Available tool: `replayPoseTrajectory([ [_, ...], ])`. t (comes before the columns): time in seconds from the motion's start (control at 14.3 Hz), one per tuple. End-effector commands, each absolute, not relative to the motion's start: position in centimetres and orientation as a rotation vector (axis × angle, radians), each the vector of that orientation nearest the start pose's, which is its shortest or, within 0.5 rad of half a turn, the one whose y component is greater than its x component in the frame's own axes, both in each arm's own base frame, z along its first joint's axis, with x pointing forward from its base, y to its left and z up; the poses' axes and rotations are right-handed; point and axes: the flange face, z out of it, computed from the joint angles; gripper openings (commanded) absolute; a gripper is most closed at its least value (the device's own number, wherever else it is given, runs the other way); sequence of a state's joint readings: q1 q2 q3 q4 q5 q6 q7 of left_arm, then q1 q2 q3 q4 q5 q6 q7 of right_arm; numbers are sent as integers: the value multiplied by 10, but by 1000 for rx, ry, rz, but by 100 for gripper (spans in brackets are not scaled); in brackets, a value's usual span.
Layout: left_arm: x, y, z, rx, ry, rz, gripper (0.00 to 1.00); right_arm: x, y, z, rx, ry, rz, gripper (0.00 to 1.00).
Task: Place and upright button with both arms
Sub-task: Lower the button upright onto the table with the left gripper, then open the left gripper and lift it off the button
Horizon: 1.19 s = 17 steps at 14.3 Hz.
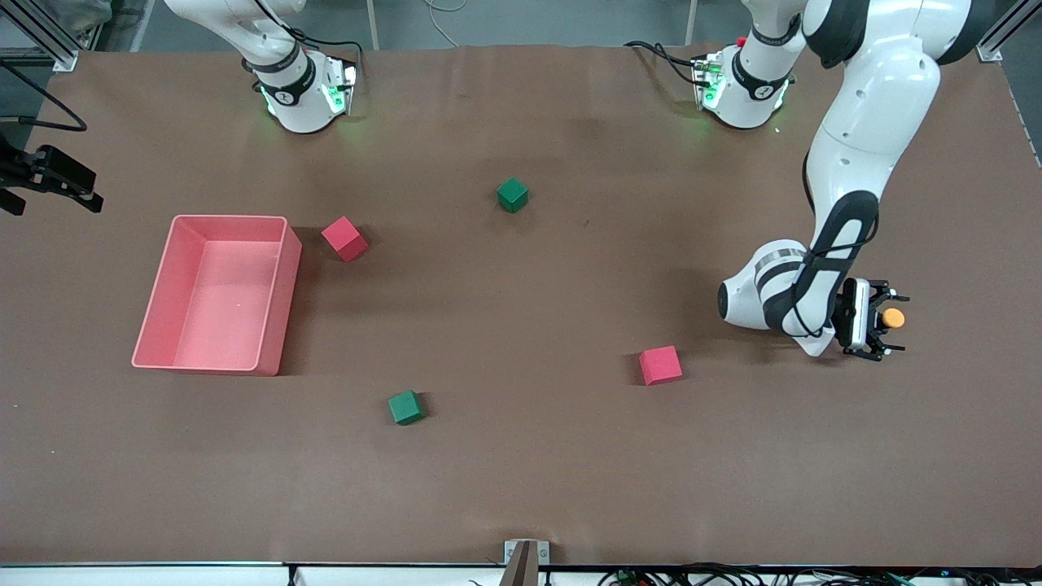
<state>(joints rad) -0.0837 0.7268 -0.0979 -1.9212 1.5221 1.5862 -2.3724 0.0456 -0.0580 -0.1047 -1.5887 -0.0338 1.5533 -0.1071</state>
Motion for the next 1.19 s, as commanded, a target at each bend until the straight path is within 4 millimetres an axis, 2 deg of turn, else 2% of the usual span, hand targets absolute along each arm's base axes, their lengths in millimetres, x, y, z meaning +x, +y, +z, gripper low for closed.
replayPoseTrajectory([
  [0.0,582,-17,182,-1533,-1021,-981,100,530,-38,646,-3152,-91,-34,100],
  [0.21,600,-45,241,-1643,-1028,-848,100,531,-38,646,-3153,-92,-41,100],
  [0.35,623,-64,283,-1736,-1059,-749,100,532,-36,646,-3153,-96,-46,100],
  [0.49,639,-75,328,-1853,-1069,-623,100,532,-36,646,-3153,-96,-49,100],
  [0.7,659,-90,407,-2116,-1091,-413,100,532,-36,646,-3153,-99,-53,100],
  [0.84,659,-92,448,-2285,-1038,-300,100,532,-36,647,-3153,-99,-53,100],
  [0.98,653,-71,474,-2421,-976,-182,100,532,-35,646,-3153,-101,-51,100],
  [1.12,646,-64,493,-2562,-863,-87,100,532,-36,646,-3153,-99,-44,100],
])
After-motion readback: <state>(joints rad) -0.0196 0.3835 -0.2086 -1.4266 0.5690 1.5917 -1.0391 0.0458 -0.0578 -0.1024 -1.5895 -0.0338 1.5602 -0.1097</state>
